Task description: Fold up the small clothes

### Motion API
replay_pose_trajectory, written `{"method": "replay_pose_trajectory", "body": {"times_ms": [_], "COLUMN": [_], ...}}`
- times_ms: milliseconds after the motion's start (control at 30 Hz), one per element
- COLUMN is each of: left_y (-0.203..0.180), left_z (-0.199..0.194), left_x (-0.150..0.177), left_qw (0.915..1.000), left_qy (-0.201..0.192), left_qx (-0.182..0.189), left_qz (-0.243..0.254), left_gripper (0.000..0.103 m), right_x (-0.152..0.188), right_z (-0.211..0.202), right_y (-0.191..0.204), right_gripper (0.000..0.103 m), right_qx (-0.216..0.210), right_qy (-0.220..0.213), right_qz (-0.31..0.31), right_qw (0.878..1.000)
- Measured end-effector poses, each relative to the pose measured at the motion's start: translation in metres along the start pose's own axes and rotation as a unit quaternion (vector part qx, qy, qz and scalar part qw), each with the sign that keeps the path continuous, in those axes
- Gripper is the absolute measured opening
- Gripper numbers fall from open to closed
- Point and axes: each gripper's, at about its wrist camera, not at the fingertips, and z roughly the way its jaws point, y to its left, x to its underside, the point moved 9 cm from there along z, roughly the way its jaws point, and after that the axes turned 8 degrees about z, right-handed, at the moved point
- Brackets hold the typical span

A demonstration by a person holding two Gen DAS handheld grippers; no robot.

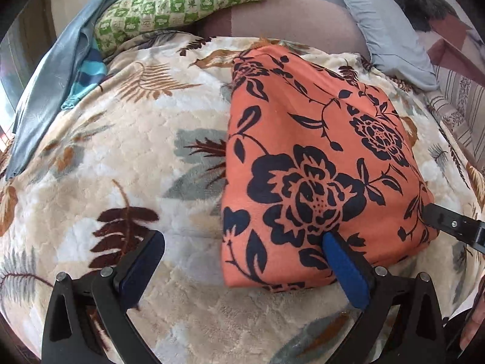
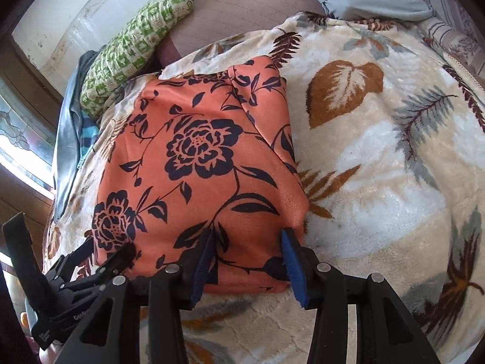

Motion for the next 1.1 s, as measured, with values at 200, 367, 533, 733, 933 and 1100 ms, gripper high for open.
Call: {"method": "replay_pose_trajectory", "body": {"times_ms": [200, 367, 533, 733, 933, 1100], "left_y": [0.015, 0.031, 0.040, 0.045, 0.048, 0.055], "left_z": [-0.092, -0.161, -0.206, -0.234, -0.252, -0.262], "left_x": [-0.004, -0.021, -0.026, -0.025, -0.023, -0.022], "left_qw": [0.9936, 0.9845, 0.9790, 0.9759, 0.9741, 0.9716], "left_qy": [-0.099, -0.149, -0.173, -0.174, -0.181, -0.181], "left_qx": [-0.053, -0.091, -0.099, -0.122, -0.123, -0.137], "left_qz": [-0.002, -0.017, -0.045, -0.051, -0.056, -0.069], "left_gripper": [0.103, 0.103, 0.103, 0.103, 0.103, 0.103], "right_x": [0.010, 0.024, 0.029, 0.036, 0.044, 0.049], "right_z": [-0.062, -0.111, -0.154, -0.185, -0.194, -0.191], "right_y": [0.005, 0.022, 0.046, 0.073, 0.087, 0.091], "right_gripper": [0.050, 0.054, 0.054, 0.054, 0.054, 0.054], "right_qx": [-0.048, -0.041, -0.044, -0.044, -0.039, -0.042], "right_qy": [-0.053, -0.087, -0.122, -0.152, -0.157, -0.151], "right_qz": [-0.020, -0.069, -0.103, -0.139, -0.157, -0.162], "right_qw": [0.997, 0.993, 0.986, 0.977, 0.974, 0.974]}}
